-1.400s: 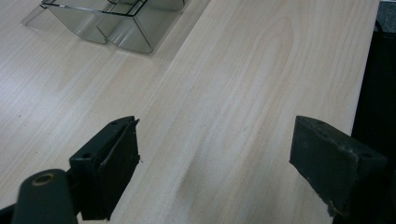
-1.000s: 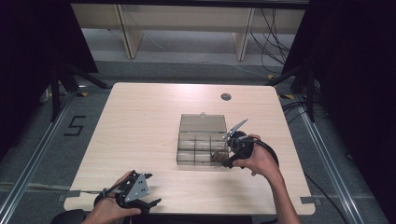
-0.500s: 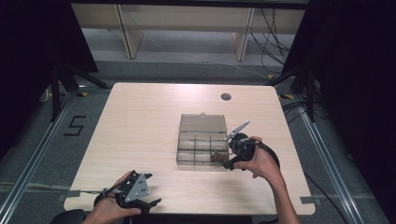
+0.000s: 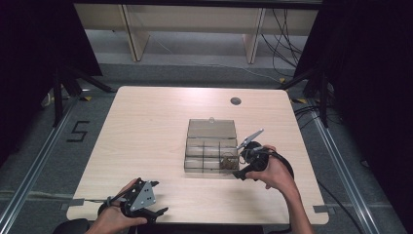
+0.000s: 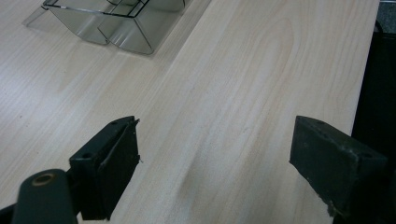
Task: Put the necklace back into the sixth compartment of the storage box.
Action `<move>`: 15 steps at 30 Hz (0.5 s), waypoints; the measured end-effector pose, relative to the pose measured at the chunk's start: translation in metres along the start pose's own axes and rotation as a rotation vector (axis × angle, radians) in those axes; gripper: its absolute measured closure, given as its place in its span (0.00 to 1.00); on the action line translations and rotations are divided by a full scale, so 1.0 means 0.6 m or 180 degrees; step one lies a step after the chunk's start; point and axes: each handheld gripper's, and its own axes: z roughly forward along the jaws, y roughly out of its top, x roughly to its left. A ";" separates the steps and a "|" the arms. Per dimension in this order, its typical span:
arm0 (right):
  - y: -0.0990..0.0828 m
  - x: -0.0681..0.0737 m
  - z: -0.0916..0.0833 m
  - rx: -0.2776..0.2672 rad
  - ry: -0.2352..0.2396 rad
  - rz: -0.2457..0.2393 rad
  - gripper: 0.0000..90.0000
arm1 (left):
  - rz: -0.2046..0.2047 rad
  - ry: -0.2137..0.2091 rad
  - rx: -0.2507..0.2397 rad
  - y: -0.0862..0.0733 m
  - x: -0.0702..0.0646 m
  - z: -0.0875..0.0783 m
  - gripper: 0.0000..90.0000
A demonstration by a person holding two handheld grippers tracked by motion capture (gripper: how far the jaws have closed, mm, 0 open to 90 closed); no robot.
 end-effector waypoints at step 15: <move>-0.016 0.003 -0.004 -0.0014 -0.0040 0.0014 0.29 | 0.0003 -0.0003 -0.0034 0.000 0.000 0.001 0.17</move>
